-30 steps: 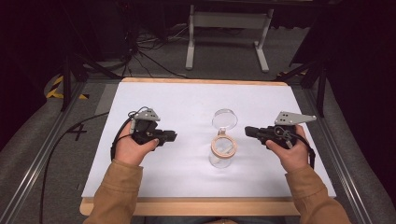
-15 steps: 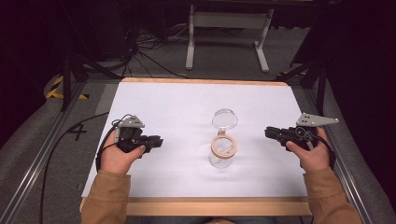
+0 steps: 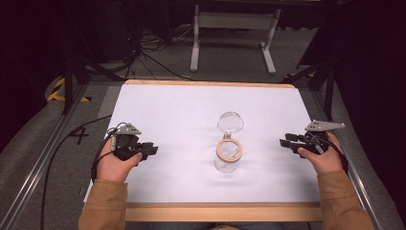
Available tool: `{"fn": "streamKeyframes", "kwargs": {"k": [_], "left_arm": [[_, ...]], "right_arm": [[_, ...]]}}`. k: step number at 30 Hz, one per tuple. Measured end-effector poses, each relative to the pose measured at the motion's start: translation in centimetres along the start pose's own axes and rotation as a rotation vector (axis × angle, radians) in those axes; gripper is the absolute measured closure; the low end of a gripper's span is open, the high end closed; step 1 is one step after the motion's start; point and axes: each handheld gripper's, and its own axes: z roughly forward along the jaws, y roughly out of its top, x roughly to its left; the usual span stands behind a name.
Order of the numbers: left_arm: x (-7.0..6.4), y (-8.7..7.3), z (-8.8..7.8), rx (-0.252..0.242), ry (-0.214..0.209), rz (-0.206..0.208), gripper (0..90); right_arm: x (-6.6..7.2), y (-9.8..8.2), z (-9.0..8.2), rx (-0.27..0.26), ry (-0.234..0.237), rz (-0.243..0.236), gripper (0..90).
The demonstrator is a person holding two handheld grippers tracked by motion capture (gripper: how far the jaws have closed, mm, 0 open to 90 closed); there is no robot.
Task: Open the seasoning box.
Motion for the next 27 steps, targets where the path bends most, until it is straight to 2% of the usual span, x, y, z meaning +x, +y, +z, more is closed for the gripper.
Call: {"fn": "streamKeyframes", "kwargs": {"k": [2, 3, 4, 7, 12, 15, 17, 18, 19, 20, 27], "left_arm": [[0.2, 0.0, 0.2, 0.004, 0.002, 0.003, 69.5], [0.4, -0.1, 0.5, 0.007, 0.006, -0.013, 69.5], [0.6, -0.2, 0.7, 0.016, 0.008, -0.011, 68.8], [0.8, -0.3, 1.2, 0.020, 0.010, -0.028, 66.8], [1.3, -0.5, 1.9, 0.040, 0.008, -0.034, 63.9], [1.6, -0.7, 2.5, 0.045, 0.011, -0.035, 58.6], [2.1, -1.1, 3.2, 0.045, -0.006, -0.038, 56.2], [2.1, -1.1, 3.2, 0.045, -0.006, -0.038, 54.4], [2.3, -1.3, 3.5, 0.030, 0.005, -0.025, 54.4], [2.5, -1.4, 3.8, 0.022, 0.018, -0.013, 48.6], [3.2, -1.9, 4.7, 0.001, 0.061, -0.022, 39.1]], "right_arm": [[-0.1, -0.2, 0.2, 0.008, 0.000, 0.005, 56.1], [-0.3, -0.4, 0.4, 0.016, -0.005, 0.006, 53.2], [-0.5, -0.7, 0.7, 0.024, -0.015, 0.006, 50.4], [-0.9, -1.3, 1.3, 0.040, -0.033, 0.007, 47.7], [-1.3, -2.3, 2.2, 0.061, -0.009, 0.032, 46.9], [-1.5, -2.7, 2.6, 0.052, -0.003, 0.050, 46.9], [-1.5, -3.2, 3.1, 0.055, -0.037, 0.026, 46.1], [-1.5, -3.2, 3.1, 0.055, -0.037, 0.026, 46.1], [-1.5, -3.3, 3.2, 0.059, -0.044, 0.017, 46.0], [-1.5, -3.5, 3.4, 0.070, -0.059, 0.010, 46.0], [-1.3, -3.7, 3.5, 0.018, -0.098, -0.006, 46.3]]}}
